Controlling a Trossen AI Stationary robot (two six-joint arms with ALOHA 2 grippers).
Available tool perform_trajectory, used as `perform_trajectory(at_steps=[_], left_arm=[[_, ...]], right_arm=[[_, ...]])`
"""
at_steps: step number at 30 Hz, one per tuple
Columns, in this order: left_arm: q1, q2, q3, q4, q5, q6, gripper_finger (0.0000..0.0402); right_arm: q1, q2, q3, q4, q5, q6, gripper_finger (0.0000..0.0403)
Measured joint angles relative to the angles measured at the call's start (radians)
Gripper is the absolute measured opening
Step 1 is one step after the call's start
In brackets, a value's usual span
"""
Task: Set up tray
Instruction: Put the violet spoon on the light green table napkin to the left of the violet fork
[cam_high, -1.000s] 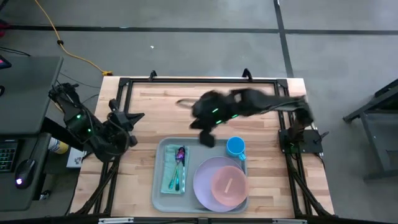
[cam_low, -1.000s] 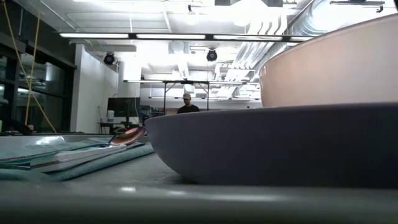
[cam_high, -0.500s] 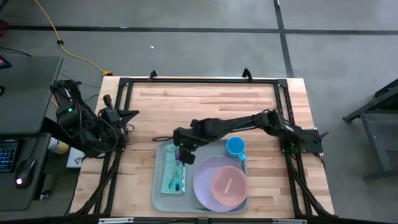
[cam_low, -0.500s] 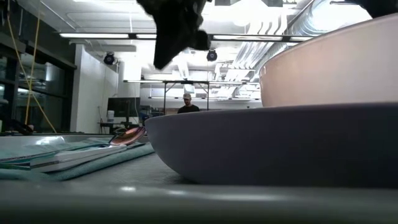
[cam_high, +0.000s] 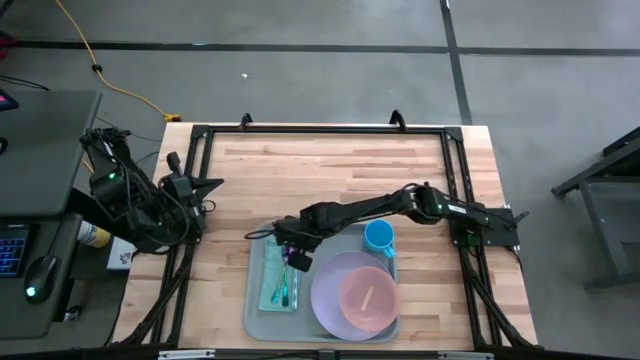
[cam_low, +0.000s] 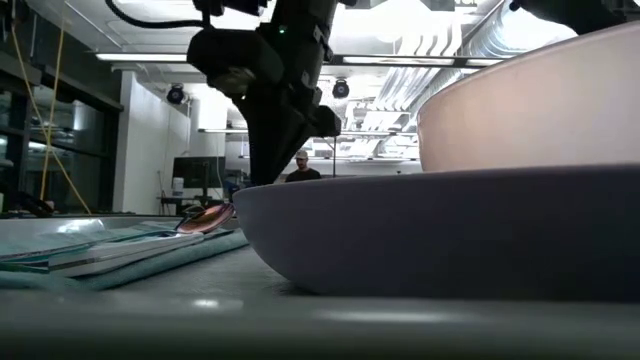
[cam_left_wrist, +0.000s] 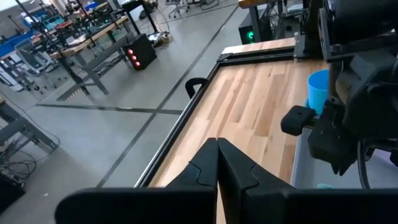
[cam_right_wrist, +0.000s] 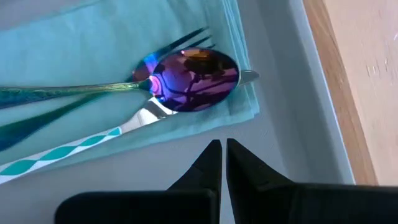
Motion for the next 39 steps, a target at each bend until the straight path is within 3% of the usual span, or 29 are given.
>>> perform_trajectory(at_steps=[10, 21, 39], left_arm=[[0.000, 0.000, 0.000, 0.000, 0.008, 0.000, 0.0038], [0.000, 0.000, 0.000, 0.000, 0.011, 0.022, 0.0032], [0.000, -0.001, 0.000, 0.001, 0.012, 0.022, 0.0032]], right_arm=[[0.007, 0.004, 0.001, 0.005, -0.018, -0.012, 0.0000], [0.013, 0.010, 0.000, 0.032, -0.068, -0.212, 0.0000], [-0.024, 0.063, 0.000, 0.082, -0.116, -0.247, 0.0000]])
